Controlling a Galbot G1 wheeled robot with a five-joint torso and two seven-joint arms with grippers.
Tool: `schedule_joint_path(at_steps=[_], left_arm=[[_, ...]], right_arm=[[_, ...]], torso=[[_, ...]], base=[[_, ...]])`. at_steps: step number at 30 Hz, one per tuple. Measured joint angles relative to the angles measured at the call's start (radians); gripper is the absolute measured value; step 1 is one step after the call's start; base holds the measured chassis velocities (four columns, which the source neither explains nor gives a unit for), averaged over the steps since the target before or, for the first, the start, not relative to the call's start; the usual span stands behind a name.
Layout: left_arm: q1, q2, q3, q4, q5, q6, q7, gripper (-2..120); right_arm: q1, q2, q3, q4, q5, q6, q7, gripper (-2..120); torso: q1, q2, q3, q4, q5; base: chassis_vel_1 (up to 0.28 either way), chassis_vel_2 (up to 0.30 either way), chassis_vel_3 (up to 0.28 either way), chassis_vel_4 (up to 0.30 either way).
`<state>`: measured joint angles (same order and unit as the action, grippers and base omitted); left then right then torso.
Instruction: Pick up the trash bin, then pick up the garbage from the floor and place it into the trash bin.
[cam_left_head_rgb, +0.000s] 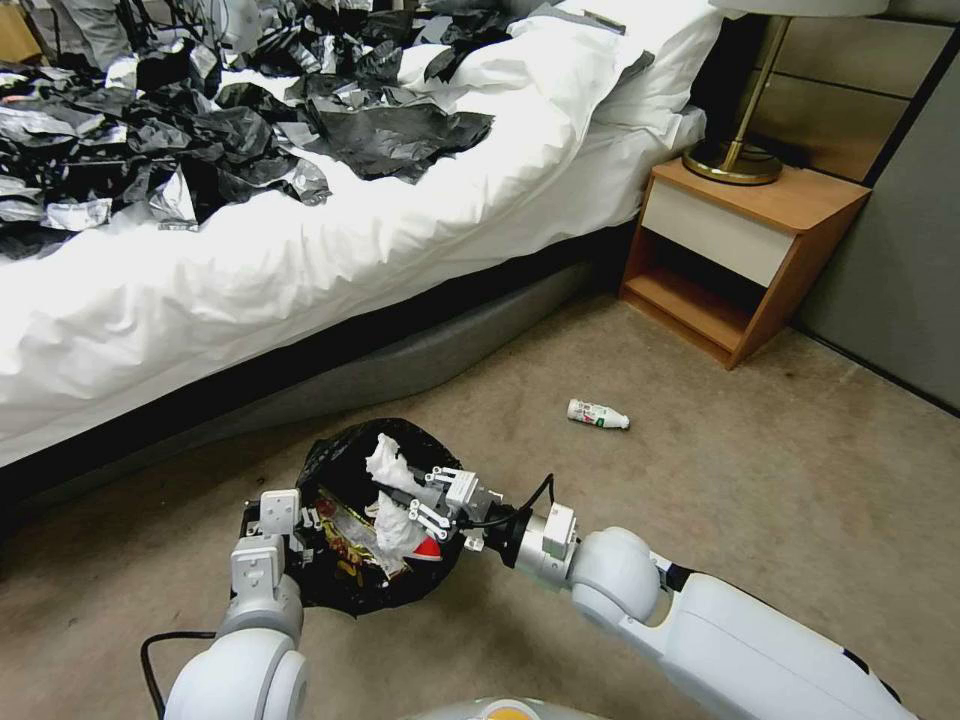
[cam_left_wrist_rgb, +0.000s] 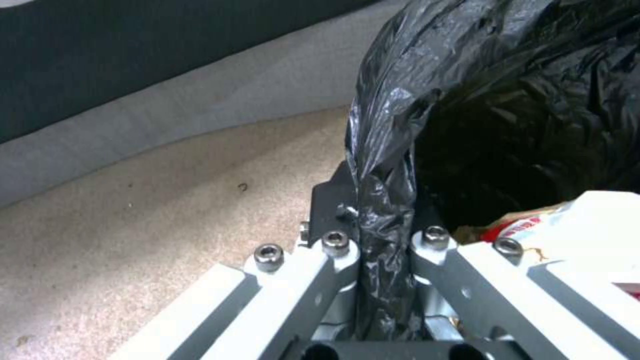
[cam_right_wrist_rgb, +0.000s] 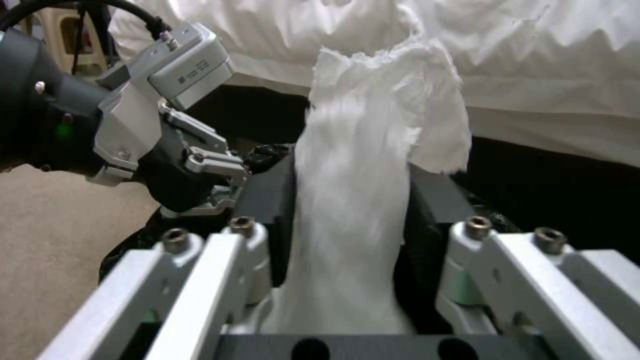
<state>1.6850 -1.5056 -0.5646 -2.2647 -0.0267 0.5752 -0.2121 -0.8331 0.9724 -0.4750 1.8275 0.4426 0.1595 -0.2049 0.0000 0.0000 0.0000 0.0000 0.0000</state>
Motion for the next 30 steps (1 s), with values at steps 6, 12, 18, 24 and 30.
schedule_joint_path(at_steps=[6,12,18,24,30], left_arm=[[-0.002,-0.001,0.003,0.002,0.000,0.001,0.000,1],[-0.002,0.000,0.003,0.003,0.000,0.002,0.000,1],[-0.003,0.002,0.004,0.004,0.000,0.003,0.000,1],[-0.005,0.003,0.005,0.004,-0.001,0.004,0.000,1],[-0.010,0.004,0.004,0.006,-0.003,0.005,0.001,1]], right_arm=[[0.027,-0.001,-0.027,0.000,0.005,-0.007,0.003,61],[0.052,0.000,-0.045,0.002,0.014,-0.013,0.007,84],[0.093,-0.004,-0.064,0.009,0.026,-0.019,0.007,103],[0.108,-0.009,-0.071,0.016,0.032,-0.021,0.007,111],[0.102,-0.015,-0.046,0.039,0.028,-0.020,0.008,114]], torso=[[0.000,0.000,0.000,0.0000,0.0000],[0.000,0.000,0.000,0.0000,0.0000],[0.000,0.000,0.000,0.0001,0.0000],[0.000,0.000,0.000,0.0001,0.0000],[0.000,0.000,0.000,0.0001,0.0000]], base=[[0.000,0.000,0.000,0.000],[0.000,0.000,0.000,0.000],[0.000,0.000,0.000,0.000],[0.000,0.000,0.000,0.000],[0.000,0.000,0.000,0.000]])
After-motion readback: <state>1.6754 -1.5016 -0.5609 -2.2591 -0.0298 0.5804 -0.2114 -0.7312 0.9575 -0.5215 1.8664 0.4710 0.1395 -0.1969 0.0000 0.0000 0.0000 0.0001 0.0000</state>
